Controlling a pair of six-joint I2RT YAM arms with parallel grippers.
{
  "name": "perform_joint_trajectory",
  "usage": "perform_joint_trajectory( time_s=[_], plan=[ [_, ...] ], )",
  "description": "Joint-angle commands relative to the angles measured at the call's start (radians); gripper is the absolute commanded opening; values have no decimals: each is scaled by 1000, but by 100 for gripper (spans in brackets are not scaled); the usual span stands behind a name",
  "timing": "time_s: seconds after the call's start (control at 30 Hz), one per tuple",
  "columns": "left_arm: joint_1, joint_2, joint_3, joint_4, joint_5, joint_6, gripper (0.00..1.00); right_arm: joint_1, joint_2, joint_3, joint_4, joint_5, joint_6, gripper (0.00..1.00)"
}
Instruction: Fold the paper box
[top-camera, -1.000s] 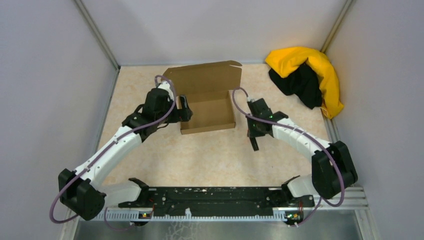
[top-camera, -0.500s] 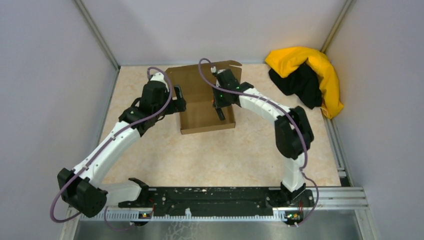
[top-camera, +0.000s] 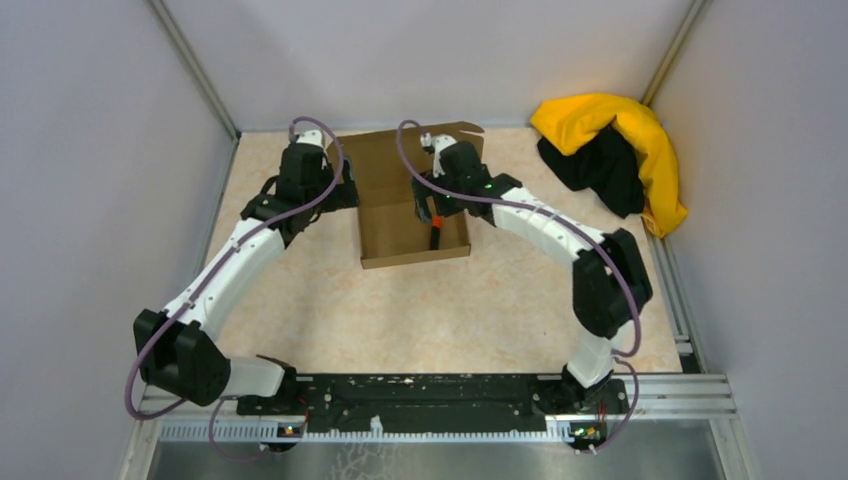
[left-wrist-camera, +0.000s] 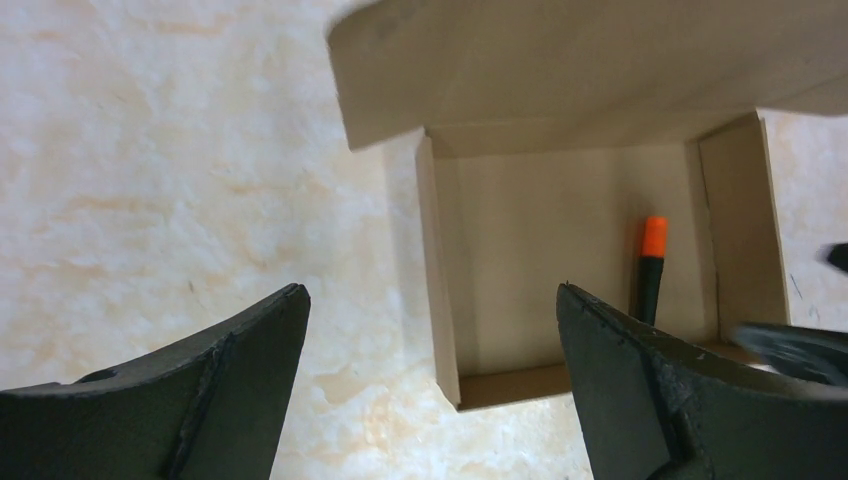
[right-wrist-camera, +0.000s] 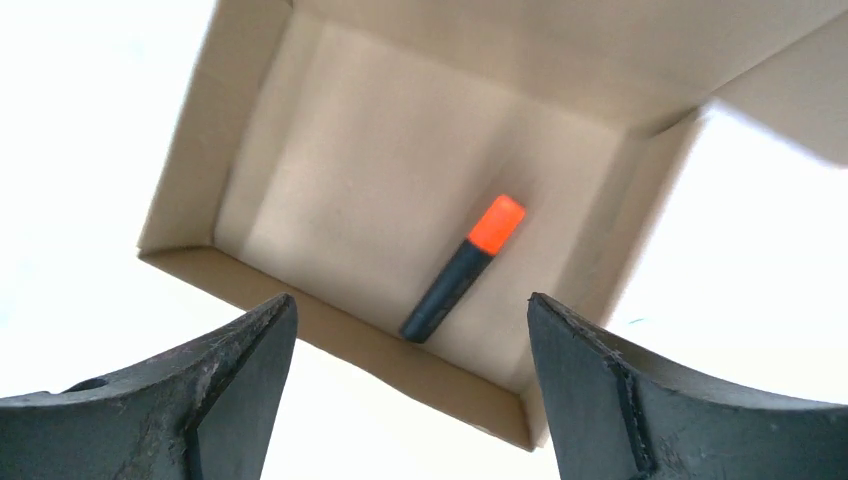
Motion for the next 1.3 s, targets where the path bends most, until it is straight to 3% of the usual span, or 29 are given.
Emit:
perform_joint_trajectory(
  time_s=[0.0,0.1,0.23,0.33,0.47,0.6,0.83,1.0,1.27],
  plan=[
    [75,14,95,52,38,105,99,-88,-175,60,51,-32,-140,85],
    [116,19,142,51,78,131,99,-161,-251,83,33,-160,-159,85],
    [128,7,146,70,84,147,99,-171,-334,38,109,-46,-244,91],
    [148,7,131,116,110,183,99,-195,-272,92,72,-67,-381,91],
    [191,36,143,140,174,254,99,-264,-193,128,80,-198,-459,86],
    [216,60,146,156,202,340,99,-288,-152,142,95,-207,-533,85],
    [225,142,196,157,258,457,99,-310,-17,330,38,-262,-593,83],
    [227,174,232,165,308,487,99,-326,49,419,11,-324,-594,73],
    [239,182,244,164,330,539,93,-339,104,500,-71,-351,-628,65]
  ],
)
